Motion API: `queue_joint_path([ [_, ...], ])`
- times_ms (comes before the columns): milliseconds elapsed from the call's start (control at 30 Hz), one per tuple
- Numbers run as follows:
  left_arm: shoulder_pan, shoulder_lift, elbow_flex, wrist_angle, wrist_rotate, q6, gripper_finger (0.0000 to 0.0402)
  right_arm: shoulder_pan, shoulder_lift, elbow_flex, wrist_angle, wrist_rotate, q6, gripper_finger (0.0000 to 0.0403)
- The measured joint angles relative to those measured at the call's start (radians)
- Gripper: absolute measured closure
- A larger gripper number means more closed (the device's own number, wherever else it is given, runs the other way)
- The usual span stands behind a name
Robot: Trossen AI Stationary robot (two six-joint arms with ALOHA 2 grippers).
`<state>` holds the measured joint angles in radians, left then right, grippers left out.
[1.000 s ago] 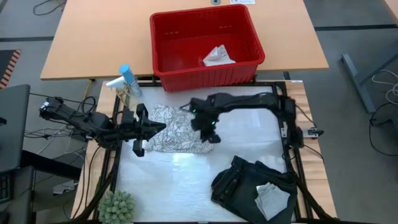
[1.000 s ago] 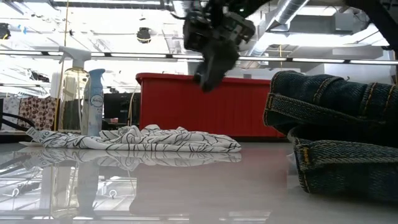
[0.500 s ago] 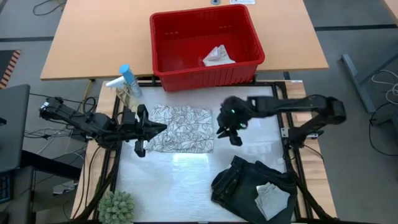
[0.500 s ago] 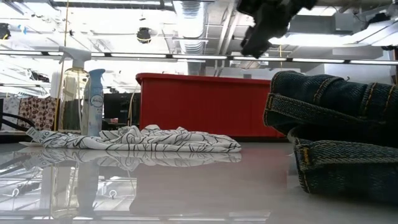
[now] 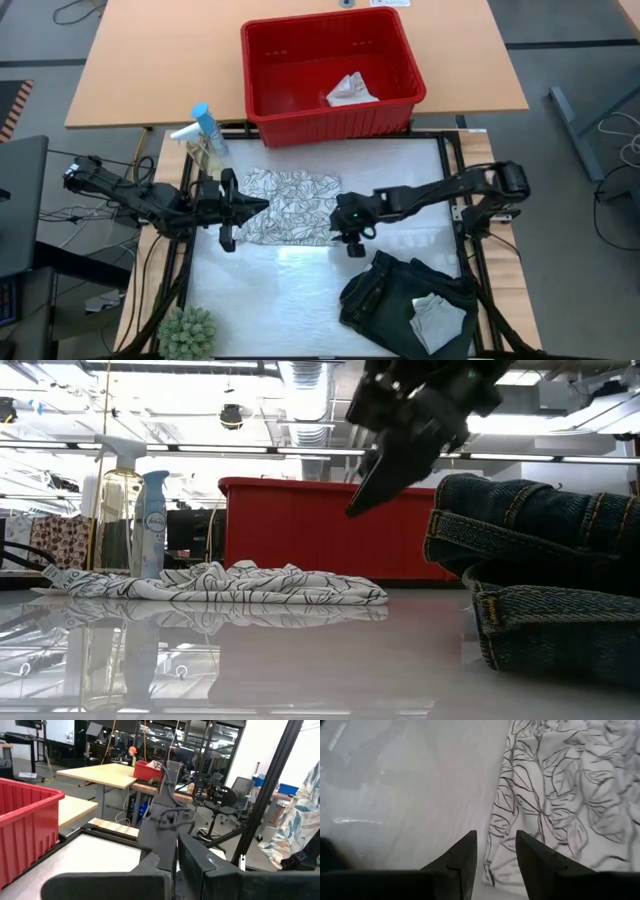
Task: Fold Laundry from Bin
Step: Fold the white from the red laundry bin
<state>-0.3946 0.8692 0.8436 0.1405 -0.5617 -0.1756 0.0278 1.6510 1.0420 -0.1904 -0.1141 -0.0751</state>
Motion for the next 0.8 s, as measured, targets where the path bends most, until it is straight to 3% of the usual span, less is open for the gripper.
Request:
queue_joint_path([
  [467,0.0,0.0,0.0,-0.033,0.0,-0.031,0.0395,-0.001,0.234,0.117,0.059,0.014,-0.004,0.026],
  [800,0.0,0.0,0.0,-0.046,0.001,-0.031,0.0395,-0.031,0.284,0.124,0.037,0.02,-0.011,0.0261],
])
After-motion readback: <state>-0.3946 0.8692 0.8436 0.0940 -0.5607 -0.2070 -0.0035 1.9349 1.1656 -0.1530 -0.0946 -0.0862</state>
